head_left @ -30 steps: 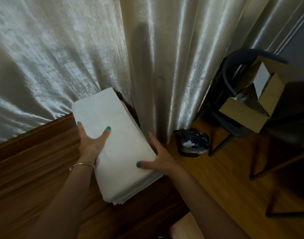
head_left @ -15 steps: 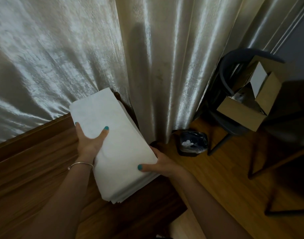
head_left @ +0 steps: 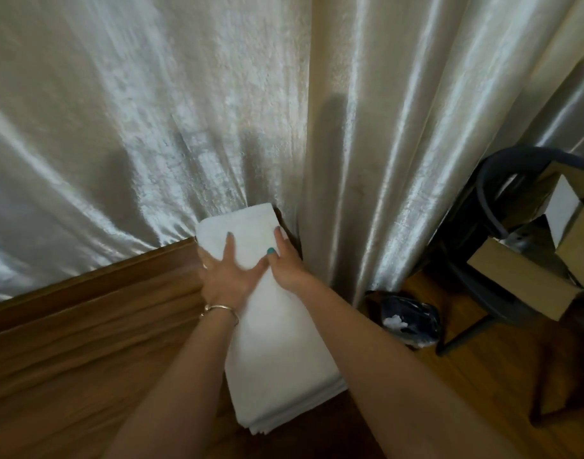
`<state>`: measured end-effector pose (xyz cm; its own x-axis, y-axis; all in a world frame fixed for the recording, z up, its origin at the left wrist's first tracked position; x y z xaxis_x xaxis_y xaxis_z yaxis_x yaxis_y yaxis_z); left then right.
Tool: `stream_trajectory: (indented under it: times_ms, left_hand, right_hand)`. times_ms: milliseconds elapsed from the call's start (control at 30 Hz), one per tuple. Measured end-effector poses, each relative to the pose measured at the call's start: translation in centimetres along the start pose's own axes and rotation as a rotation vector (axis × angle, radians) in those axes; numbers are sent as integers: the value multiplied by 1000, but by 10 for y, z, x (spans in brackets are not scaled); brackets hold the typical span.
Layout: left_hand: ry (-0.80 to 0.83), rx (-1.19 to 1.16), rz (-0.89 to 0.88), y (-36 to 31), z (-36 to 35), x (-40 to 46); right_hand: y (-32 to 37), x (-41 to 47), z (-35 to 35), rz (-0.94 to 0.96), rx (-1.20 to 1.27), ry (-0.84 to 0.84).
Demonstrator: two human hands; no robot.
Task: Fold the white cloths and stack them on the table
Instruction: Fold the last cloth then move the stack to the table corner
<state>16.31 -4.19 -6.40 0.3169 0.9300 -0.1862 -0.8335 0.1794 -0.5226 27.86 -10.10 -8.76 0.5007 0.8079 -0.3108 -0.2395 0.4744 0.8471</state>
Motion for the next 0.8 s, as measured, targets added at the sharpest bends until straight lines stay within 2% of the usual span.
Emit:
stream_trajectory:
  times_ms: [133, 267, 333, 400, 433, 500, 533, 600, 667, 800]
  left_hand:
    - [40, -44, 24, 3, -3, 2]
    - [205, -8, 30, 2, 0, 8]
    - [237, 28, 0, 5, 5, 5]
    - [160, 85, -56, 7, 17, -1]
    - [59, 142, -132, 5, 24, -3]
    - [-124, 298, -335, -1, 33, -8]
    - [-129, 353, -405, -2, 32, -9]
    - [-23, 391, -417, 6, 23, -9]
    - [31, 396, -388, 17, 12, -8]
    - [-40, 367, -403, 28, 0, -1]
  right_hand:
    - [-9, 6, -7, -12, -125, -32]
    - [-2, 0, -5, -5, -223, -5]
    - [-1, -9, 1, -12, -415, -27]
    - [13, -22, 3, 125, -774, -174]
    - [24, -28, -1, 244, -882, -234]
    - [37, -35, -18, 384, -1013, -222]
    - [38, -35, -26, 371, -1060, -174]
    - [32, -34, -38, 264, -1106, -66]
    - [25, -33, -43, 236, -1108, -75]
    - [19, -29, -49, 284, -1113, -136]
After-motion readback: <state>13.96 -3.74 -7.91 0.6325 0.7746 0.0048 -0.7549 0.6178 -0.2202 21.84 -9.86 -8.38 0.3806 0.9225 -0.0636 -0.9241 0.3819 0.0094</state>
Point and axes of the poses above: each hand's wrist, its own x-axis towards the middle knuckle, its own z-axis out of the back of the hand, y = z × x, the point moved 3 cm from there along x, towards the middle knuckle, and after that the axes turned 2 degrees about z, right-handed, at the moved point
